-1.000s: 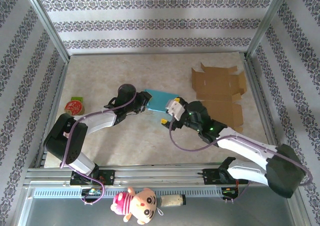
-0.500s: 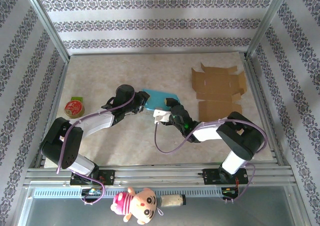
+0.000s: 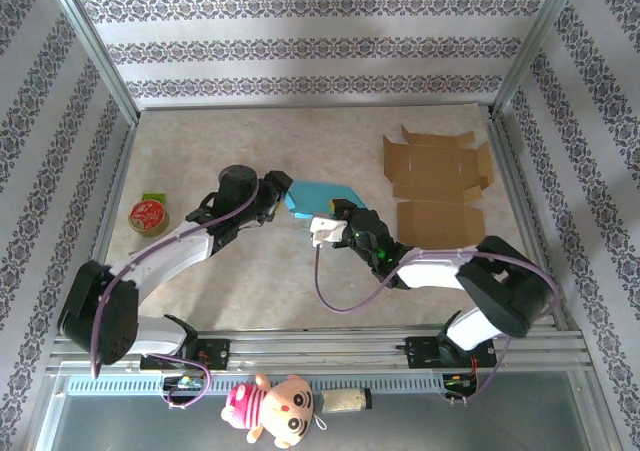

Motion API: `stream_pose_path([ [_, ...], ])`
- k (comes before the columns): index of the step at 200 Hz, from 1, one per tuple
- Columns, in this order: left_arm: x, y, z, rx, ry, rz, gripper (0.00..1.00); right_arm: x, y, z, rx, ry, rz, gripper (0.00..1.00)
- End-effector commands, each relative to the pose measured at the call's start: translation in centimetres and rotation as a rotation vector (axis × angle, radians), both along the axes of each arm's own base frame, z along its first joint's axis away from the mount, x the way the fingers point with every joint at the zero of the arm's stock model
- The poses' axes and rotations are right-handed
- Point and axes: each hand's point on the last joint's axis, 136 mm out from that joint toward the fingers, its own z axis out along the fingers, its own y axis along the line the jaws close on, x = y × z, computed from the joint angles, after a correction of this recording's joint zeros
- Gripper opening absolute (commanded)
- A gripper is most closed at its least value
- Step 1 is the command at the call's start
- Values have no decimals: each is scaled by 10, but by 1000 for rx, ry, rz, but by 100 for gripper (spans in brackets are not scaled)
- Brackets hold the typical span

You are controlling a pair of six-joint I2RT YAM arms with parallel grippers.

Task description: Fold the paper box

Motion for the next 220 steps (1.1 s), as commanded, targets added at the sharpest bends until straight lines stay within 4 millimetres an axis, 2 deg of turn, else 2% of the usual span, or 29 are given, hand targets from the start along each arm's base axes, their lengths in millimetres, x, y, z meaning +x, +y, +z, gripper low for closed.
stream_pose_path([
  [1,-1,47,59,187,-194,112,67,-25,-3,-1,3,162,37,30],
  [15,-13,75,93,385,-305,135,68,-43,-5,8,-15,288,83,31],
  [23,-20,84,112,498,-374,107,68,-57,-6,12,-41,380,124,31],
  [36,-36,83,139,651,-512,-19,70,-75,-3,18,-103,511,184,30],
  [45,-49,76,149,717,-591,-119,72,-86,0,23,-152,602,212,31],
  [51,-57,76,154,751,-621,-158,77,-93,1,25,-193,664,234,31],
  [69,-77,80,155,820,-648,-234,80,-111,2,25,-314,858,279,29],
  [84,-91,78,151,835,-660,-302,82,-111,5,23,-401,948,274,29],
  [106,-103,81,140,843,-632,-336,84,-96,13,11,-491,999,245,28],
  [140,-103,90,126,836,-589,-283,84,-68,28,-13,-517,961,196,32],
  [165,-101,90,124,816,-590,-263,84,-65,32,-27,-496,961,188,38],
  [185,-98,87,122,810,-588,-273,84,-68,35,-22,-452,952,203,48],
  [194,-97,85,121,808,-585,-279,84,-68,39,-14,-419,930,214,55],
  [220,-96,79,119,800,-591,-309,84,-68,42,10,-325,890,244,64],
])
